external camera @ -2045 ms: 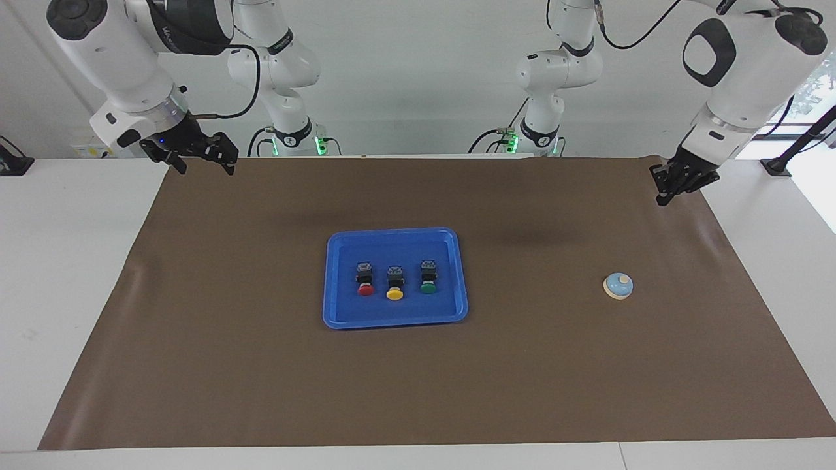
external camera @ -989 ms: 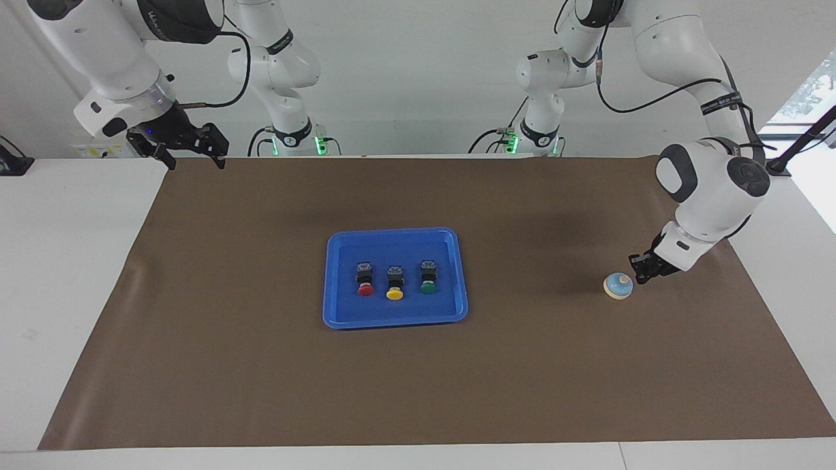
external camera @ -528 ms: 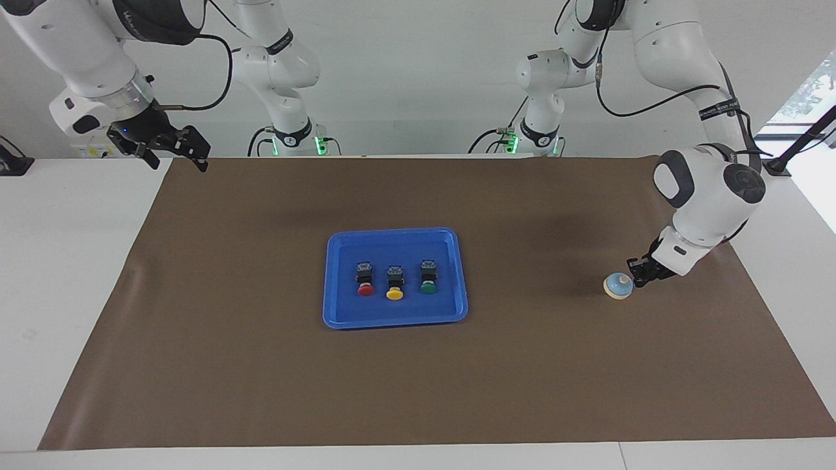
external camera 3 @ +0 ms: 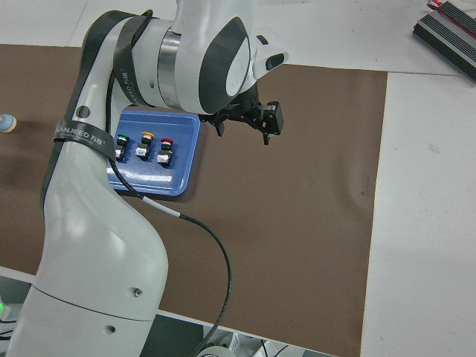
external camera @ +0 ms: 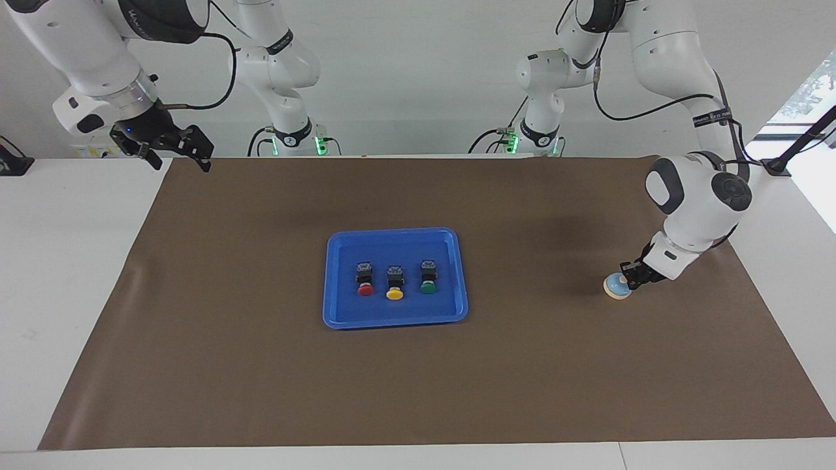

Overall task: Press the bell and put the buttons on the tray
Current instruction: 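Lift the left gripper off the bell and draw back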

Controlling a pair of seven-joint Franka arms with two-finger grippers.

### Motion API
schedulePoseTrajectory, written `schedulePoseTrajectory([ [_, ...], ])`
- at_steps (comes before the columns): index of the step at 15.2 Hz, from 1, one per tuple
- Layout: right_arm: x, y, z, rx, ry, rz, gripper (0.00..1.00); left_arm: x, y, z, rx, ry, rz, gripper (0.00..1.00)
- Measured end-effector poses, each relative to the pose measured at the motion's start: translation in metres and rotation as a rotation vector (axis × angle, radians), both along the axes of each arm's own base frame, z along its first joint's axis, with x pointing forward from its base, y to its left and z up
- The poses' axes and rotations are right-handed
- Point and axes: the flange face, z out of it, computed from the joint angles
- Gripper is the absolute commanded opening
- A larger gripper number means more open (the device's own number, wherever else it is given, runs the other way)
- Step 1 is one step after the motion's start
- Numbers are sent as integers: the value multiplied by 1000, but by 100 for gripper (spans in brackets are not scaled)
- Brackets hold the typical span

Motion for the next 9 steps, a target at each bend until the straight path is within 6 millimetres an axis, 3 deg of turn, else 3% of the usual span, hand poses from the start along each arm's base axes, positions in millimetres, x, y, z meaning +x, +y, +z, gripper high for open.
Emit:
schedulePoseTrajectory([
  [6, 0, 0, 0, 0, 1, 0, 100, 0, 0, 2, 1, -13, 0, 0],
  [9, 0, 0, 0, 0, 1, 0, 100, 5, 3, 17, 0, 6, 3, 0],
])
